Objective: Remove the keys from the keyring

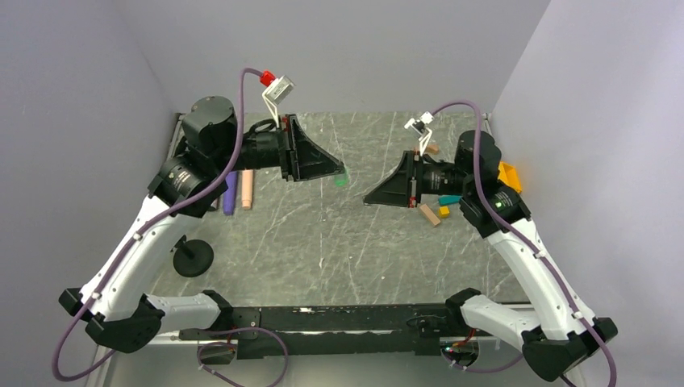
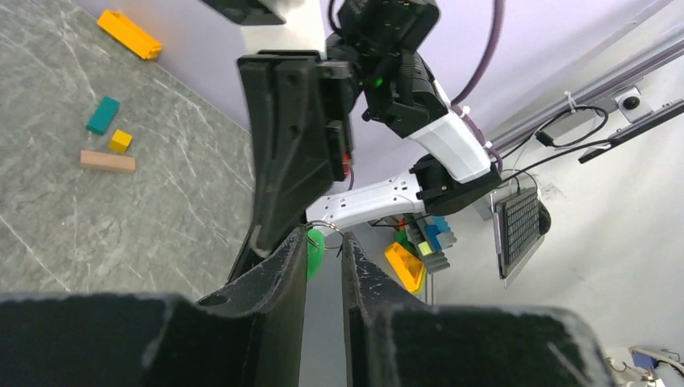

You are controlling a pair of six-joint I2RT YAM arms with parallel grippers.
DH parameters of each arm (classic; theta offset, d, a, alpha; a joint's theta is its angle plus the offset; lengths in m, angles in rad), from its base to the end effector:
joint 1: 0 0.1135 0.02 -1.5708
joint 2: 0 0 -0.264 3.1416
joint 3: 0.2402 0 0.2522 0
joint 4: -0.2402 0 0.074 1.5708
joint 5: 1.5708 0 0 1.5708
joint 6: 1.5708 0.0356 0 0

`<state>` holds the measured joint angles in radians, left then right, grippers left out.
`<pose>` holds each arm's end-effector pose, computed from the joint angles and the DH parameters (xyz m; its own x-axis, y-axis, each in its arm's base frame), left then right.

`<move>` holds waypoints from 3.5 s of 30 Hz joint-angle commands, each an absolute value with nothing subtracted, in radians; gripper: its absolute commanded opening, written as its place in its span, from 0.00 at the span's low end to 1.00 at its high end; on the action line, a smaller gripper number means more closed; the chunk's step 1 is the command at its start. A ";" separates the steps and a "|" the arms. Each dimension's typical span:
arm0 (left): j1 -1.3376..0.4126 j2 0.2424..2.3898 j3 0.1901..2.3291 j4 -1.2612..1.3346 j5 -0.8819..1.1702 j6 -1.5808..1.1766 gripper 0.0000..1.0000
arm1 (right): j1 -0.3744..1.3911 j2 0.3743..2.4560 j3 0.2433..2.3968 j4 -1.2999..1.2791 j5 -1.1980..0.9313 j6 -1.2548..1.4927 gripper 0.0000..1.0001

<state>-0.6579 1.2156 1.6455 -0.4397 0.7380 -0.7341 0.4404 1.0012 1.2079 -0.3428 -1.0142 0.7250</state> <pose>0.1643 -0.1573 0.5167 -0.6654 -0.1121 -0.7380 0.7259 0.1332 -0.6748 0.1653 0.1113 0.4322 -0.7458 0.0358 -0.6652 -0.6567 0.1276 0.7432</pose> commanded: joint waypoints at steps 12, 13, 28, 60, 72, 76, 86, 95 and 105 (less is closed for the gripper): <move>-0.658 1.119 1.722 -0.654 0.602 -0.546 0.00 | 0.443 1.214 1.137 -0.698 -0.553 0.569 0.00; -0.657 1.114 1.727 -0.676 0.586 -0.534 0.00 | 0.443 1.232 1.115 -0.681 -0.552 0.574 0.00; -0.657 1.051 1.761 -0.876 0.466 -0.436 0.00 | 0.443 1.537 0.989 -0.317 -0.616 0.697 0.00; -0.658 1.034 1.732 -0.945 0.395 -0.426 0.00 | 0.455 1.719 1.270 -0.454 -0.589 0.644 0.52; -0.658 1.082 1.701 -0.958 0.383 -0.431 0.00 | 0.456 1.487 1.276 -0.625 -0.529 0.573 0.60; -0.657 1.100 1.663 -0.928 0.377 -0.433 0.00 | 0.455 1.399 1.286 -0.675 -0.517 0.566 0.77; -0.657 1.169 1.606 -0.881 0.268 -0.441 0.00 | 0.454 1.225 1.304 -0.748 -0.484 0.559 1.00; -0.632 1.207 1.425 -0.758 0.227 -0.466 0.00 | 0.455 1.111 1.236 -0.788 -0.473 0.549 1.00; -0.593 1.347 1.455 -0.768 0.168 -0.490 0.00 | 0.455 1.050 1.242 -0.870 -0.434 0.518 1.00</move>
<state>-0.6041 1.3220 1.4010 -0.7986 0.2012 -0.4763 0.4534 1.0885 1.2331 -0.8211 -0.4713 0.5468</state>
